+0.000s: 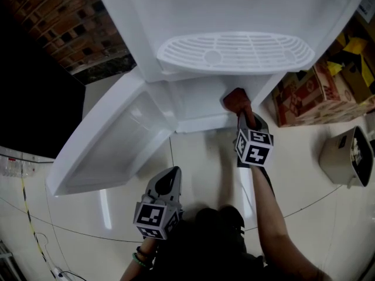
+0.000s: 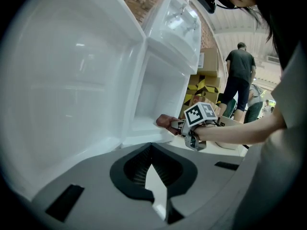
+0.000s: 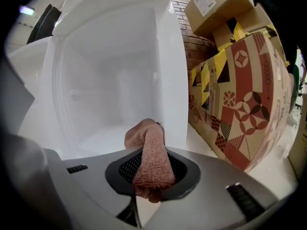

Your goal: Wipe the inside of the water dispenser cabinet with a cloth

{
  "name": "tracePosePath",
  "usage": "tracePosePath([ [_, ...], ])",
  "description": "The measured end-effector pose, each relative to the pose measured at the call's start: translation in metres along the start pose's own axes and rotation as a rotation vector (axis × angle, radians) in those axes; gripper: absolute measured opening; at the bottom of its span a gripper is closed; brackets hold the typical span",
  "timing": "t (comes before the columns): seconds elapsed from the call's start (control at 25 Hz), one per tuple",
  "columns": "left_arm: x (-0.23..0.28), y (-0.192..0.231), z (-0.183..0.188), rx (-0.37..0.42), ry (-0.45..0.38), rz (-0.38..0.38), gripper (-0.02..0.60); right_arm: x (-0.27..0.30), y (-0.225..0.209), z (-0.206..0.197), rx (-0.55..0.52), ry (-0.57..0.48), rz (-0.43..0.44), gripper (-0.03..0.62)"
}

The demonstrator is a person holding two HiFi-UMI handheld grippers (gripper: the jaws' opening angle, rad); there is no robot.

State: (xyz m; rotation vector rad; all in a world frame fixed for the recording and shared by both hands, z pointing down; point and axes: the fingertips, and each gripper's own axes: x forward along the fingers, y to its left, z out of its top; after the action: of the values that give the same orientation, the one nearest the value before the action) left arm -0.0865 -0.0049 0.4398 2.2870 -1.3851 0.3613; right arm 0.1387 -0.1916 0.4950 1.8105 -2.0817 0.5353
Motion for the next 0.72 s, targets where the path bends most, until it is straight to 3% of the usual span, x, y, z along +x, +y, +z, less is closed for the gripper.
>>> tracePosePath([
  [0.16, 0.003, -0.004, 0.002, 0.001, -0.008, -0.001, -0.021, -0.027, 0.033, 0.020, -0.007, -0.097, 0.123, 0.074],
  [0.36, 0.005, -0.017, 0.008, 0.009, -0.027, -0.011, -0.021, -0.076, 0.072, 0.012, 0.022, -0.146, 0.240, 0.074],
  [0.52, 0.001, -0.027, 0.008, 0.014, -0.038, -0.010, -0.020, -0.114, 0.088, -0.002, 0.071, -0.144, 0.276, 0.074],
  [0.72, 0.000, -0.033, 0.007, 0.011, -0.052, 0.005, -0.020, -0.148, 0.086, -0.021, 0.143, -0.134, 0.252, 0.074],
])
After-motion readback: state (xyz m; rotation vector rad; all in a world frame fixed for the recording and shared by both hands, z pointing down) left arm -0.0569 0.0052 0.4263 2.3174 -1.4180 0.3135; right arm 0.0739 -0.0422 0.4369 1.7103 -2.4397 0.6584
